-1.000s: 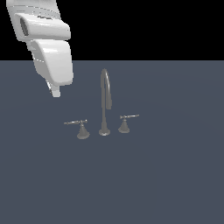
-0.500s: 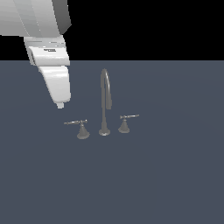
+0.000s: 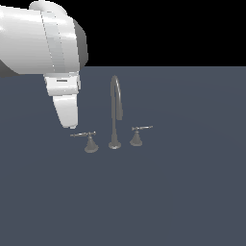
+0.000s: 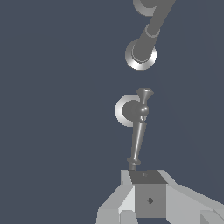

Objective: Turn on the faucet by rotating a designated handle.

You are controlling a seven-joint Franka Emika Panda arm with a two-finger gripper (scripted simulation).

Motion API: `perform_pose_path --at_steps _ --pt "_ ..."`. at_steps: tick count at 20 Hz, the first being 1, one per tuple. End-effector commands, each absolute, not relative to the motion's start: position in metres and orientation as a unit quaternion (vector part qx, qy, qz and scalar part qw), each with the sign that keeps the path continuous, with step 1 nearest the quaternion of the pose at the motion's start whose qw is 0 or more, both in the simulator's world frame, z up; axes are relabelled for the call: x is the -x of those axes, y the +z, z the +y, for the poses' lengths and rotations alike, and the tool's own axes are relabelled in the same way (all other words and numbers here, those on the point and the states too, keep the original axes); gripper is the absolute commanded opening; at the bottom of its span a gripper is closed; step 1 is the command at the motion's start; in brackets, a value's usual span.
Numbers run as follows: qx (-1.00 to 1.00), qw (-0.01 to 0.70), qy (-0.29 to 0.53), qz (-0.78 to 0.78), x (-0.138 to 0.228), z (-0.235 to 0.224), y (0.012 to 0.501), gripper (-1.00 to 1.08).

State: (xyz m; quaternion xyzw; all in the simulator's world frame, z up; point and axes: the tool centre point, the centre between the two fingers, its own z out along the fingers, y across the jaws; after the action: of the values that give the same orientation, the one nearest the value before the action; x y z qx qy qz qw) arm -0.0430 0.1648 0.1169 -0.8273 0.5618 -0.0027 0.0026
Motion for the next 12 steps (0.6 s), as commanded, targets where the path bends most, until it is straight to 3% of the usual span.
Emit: perform_pose_path --at_steps 1,12 --pt "0.816 0.001 -0.003 0.578 0.033 0.165 0.104 -1.0" --pt "0.782 -0.001 -0.001 0.623 0.004 0.163 0.068 -1.0"
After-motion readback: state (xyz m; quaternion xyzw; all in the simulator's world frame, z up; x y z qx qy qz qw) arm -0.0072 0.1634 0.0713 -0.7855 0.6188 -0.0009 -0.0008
